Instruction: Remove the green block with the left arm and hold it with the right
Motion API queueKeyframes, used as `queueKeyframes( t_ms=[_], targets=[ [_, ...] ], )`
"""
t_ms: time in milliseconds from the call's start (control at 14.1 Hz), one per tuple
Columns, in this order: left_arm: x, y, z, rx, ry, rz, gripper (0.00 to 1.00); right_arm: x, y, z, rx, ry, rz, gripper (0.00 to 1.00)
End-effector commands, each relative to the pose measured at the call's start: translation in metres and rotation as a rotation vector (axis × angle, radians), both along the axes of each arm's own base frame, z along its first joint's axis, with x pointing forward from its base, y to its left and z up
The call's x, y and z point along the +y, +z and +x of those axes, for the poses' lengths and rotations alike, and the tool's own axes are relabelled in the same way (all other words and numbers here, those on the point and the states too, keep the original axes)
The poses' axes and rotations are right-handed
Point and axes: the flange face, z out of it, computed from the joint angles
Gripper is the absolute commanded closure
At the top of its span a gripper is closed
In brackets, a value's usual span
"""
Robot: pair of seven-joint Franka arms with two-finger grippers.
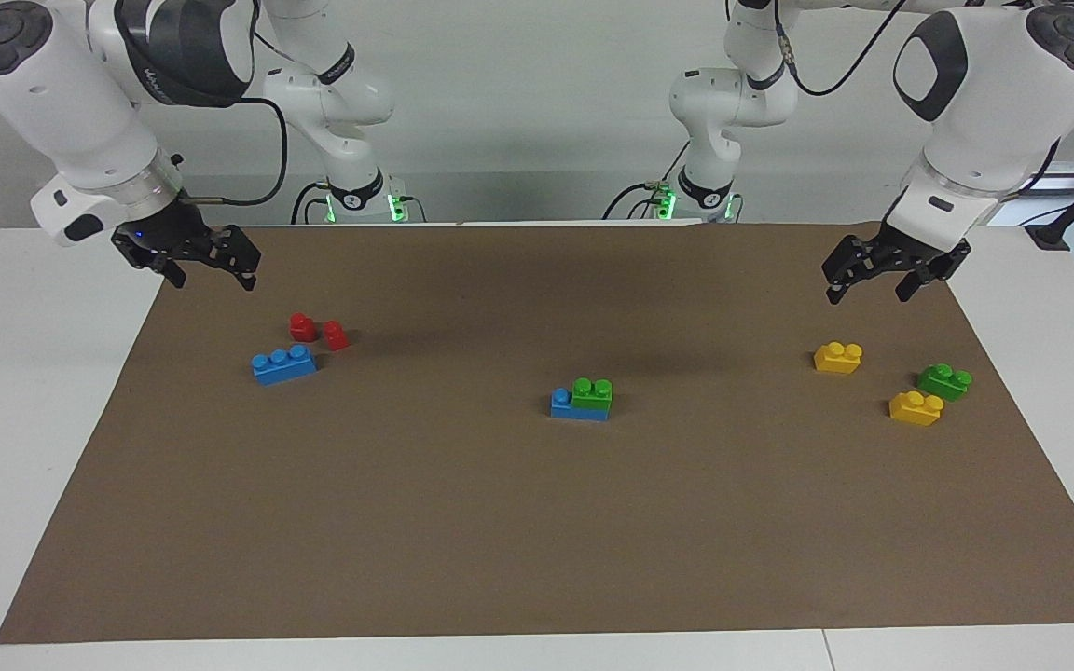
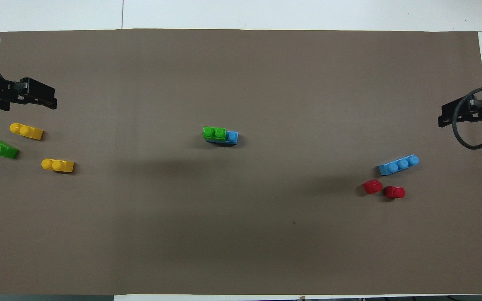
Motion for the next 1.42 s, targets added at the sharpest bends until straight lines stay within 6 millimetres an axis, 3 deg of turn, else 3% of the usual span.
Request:
queueKeyframes(
  t_ms=[0, 710, 923, 1136, 1349],
  targets=[
    [0.002, 0.007, -0.003, -0.013, -0.011, -0.014, 0.0, -0.005, 0.002, -0.003, -0.007, 0.011, -0.013, 0.0],
    [0.002, 0.007, -0.002, -0.018, -0.011, -0.014, 0.0, -0.003, -0.002, 0.002, -0.077, 0.096, -0.004, 0.0],
    [0.002, 0.008, -0.002, -0.02, -0.011, -0.014, 0.0, 0.006, -0.013, 0.004, -0.085, -0.037, -0.009, 0.0],
    [-0.002, 0.007, -0.003, -0.019, 0.031, -0.017, 0.0, 0.038, -0.027, 0.01, -0.084, -0.277, -0.017, 0.0],
    [-0.02, 0.008, -0.003, -0.042, 0.259, -0.037, 0.0, 0.096, -0.048, 0.02, -0.073, -0.576, 0.02, 0.0]
  ],
)
